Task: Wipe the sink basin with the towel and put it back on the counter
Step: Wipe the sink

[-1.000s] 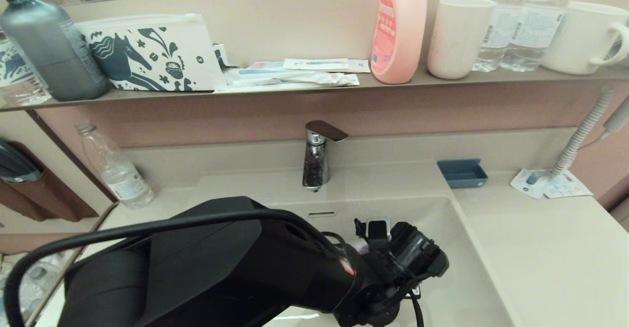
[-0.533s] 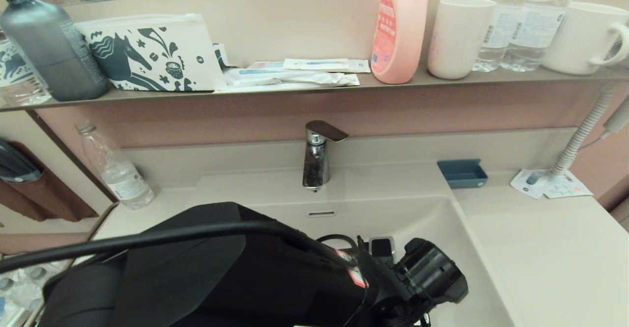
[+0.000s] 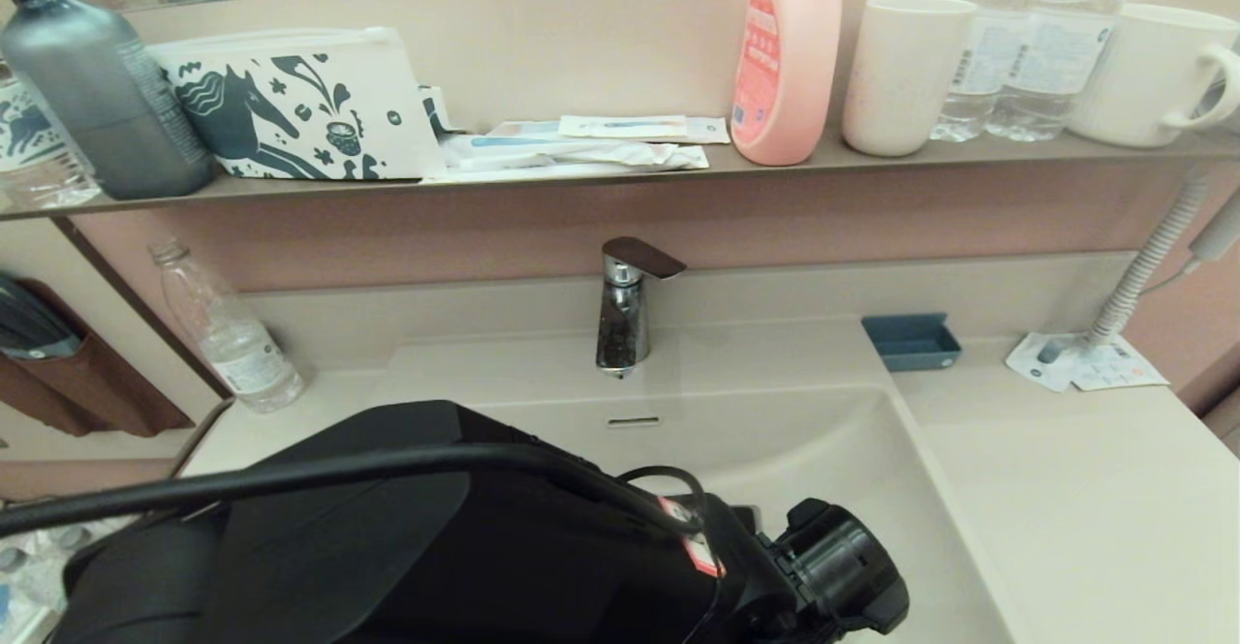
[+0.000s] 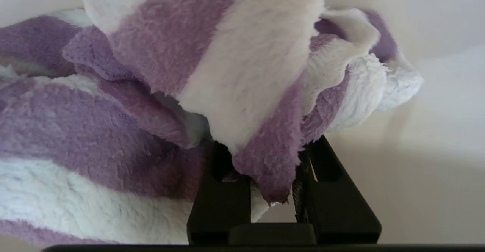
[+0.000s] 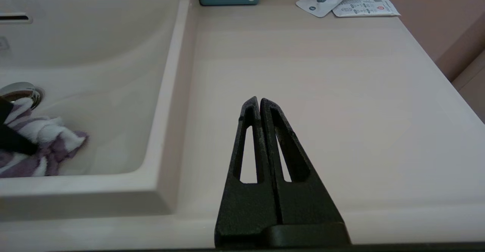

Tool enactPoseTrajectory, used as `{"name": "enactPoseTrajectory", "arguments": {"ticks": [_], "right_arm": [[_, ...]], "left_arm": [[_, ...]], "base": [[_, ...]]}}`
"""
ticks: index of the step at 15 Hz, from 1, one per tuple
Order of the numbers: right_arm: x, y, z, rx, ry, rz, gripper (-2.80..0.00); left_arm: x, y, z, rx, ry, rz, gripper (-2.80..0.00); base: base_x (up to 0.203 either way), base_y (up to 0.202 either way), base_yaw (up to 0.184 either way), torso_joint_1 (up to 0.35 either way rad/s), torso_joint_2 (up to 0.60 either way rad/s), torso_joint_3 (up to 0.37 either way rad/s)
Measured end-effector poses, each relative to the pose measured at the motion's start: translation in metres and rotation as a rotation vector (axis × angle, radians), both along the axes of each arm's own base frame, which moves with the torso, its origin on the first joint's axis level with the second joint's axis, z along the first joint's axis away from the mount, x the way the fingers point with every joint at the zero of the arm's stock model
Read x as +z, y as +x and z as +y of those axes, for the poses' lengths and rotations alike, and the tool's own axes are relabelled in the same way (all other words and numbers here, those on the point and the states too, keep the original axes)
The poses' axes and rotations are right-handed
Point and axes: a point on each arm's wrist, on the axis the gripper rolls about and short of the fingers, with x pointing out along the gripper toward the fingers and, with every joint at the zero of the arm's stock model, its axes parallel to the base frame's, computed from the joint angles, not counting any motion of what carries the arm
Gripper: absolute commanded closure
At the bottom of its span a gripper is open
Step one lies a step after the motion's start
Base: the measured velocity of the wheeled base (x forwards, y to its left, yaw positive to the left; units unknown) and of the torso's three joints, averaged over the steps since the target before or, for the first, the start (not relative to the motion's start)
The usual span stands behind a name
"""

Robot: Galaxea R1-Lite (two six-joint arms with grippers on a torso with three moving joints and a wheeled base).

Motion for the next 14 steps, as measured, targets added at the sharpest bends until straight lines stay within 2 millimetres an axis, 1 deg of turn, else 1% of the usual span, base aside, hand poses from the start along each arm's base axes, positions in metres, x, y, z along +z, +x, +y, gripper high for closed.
{"name": "enactPoseTrajectory", "arguments": {"ticks": [4, 10, 12, 14], "right_arm": [[0.0, 0.0, 0.0, 0.0, 0.0, 0.0, 0.0], [0.0, 0.0, 0.0, 0.0, 0.0, 0.0, 0.0], [0.0, 0.0, 0.0, 0.0, 0.0, 0.0, 0.0], [0.0, 0.0, 0.0, 0.0, 0.0, 0.0, 0.0]], "left_arm": [[-0.007, -0.009, 0.026, -0.045, 0.064, 0.067, 0.0], [-0.005, -0.016, 0.081, -0.116, 0.163, 0.145, 0.0], [-0.005, -0.01, 0.101, -0.116, 0.18, 0.168, 0.0], [-0.004, 0.0, 0.118, -0.063, 0.183, 0.186, 0.0]], "base": [[0.0, 0.0, 0.0, 0.0, 0.0, 0.0], [0.0, 0.0, 0.0, 0.0, 0.0, 0.0], [0.0, 0.0, 0.0, 0.0, 0.0, 0.0], [0.0, 0.0, 0.0, 0.0, 0.0, 0.0]]}}
